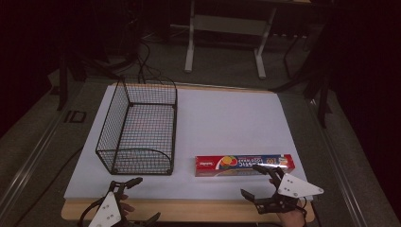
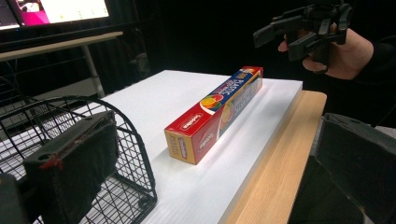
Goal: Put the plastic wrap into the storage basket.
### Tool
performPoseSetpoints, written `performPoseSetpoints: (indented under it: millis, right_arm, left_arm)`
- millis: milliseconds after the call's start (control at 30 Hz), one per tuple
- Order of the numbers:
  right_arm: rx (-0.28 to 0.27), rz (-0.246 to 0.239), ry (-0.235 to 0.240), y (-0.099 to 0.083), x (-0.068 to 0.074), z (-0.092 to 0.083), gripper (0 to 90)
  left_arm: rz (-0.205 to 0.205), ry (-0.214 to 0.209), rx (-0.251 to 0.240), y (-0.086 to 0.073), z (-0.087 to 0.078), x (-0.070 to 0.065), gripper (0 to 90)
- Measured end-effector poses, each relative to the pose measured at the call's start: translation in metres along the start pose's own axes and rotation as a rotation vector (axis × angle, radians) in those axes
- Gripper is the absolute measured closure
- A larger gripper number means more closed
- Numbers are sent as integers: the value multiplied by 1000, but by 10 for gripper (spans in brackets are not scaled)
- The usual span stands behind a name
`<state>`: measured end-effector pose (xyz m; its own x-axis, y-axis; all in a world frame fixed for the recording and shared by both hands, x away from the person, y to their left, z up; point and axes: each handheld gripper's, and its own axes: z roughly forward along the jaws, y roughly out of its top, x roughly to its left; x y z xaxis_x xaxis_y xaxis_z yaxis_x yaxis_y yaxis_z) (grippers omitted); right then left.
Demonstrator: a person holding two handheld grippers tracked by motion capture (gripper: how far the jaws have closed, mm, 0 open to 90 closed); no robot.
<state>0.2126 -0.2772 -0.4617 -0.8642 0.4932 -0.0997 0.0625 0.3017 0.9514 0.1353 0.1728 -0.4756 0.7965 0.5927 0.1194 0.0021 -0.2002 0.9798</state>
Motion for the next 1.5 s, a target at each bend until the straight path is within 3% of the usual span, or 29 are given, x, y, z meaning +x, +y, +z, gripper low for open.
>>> performPoseSetpoints:
  millis: [133, 200, 367, 400, 500, 533, 567, 600, 667, 700, 767, 1000, 1100, 1133, 1267, 1333, 1367, 1433, 1500]
  right_arm:
    - [4, 7, 3, 0, 0, 0, 157]
    - [10, -4, -18, 0, 2, 0, 163]
    - [15, 0, 10, 1, 2, 0, 164]
    - [45, 7, 39, 3, 2, 3, 150]
    - [77, 1, 39, 3, 2, 6, 133]
    - [85, 52, 88, 4, -3, 8, 115]
    - [85, 52, 88, 4, -3, 8, 115]
    - [78, 109, 153, 4, -10, 9, 114]
    - [85, 115, 161, 5, -13, 9, 114]
    - [98, 106, 156, 6, -14, 9, 114]
    - [145, 67, 101, 7, -14, 8, 115]
    - [247, 64, 133, 9, -27, 12, 114]
    - [265, 14, 102, 13, -32, 13, 114]
    - [305, 0, 103, 16, -37, 15, 115]
    - [359, -10, 134, 19, -42, 20, 115]
    - [438, -31, 163, 19, -47, 26, 114]
    - [438, -31, 163, 19, -47, 26, 114]
    - [501, -101, 148, 16, -47, 31, 113]
    - [525, -109, 175, 14, -48, 34, 113]
  left_arm:
    - [1, -3, 1, 0, 0, -1, 0]
    - [4, -4, 4, 0, 0, -1, 0]
    - [1, -19, 9, -1, 2, 0, 0]
    - [0, -23, 9, -1, 2, 0, 0]
    - [0, -26, 9, -1, 2, -1, 0]
    - [0, -29, 10, -1, 2, -1, 1]
    - [-1, -31, 11, -1, 2, -1, 1]
    - [-2, -33, 9, -1, 2, -1, 0]
    - [-6, -37, 6, -1, 2, 0, 0]
    - [-7, -39, 6, -1, 2, 0, 0]
    - [-5, -36, 5, -1, 2, 1, 0]
    - [-2, -38, 10, -1, 3, 0, 0]
    - [-1, -38, 11, -1, 4, 1, 1]
    - [-1, -38, 11, -1, 4, 1, 0]
    - [-3, -39, 11, -1, 4, 1, 0]
    - [-3, -39, 11, -1, 4, 1, 1]
    - [-4, -41, 11, -1, 4, 1, 1]
    - [-4, -42, 12, -1, 4, 1, 0]
    - [-3, -43, 11, -1, 4, 1, 0]
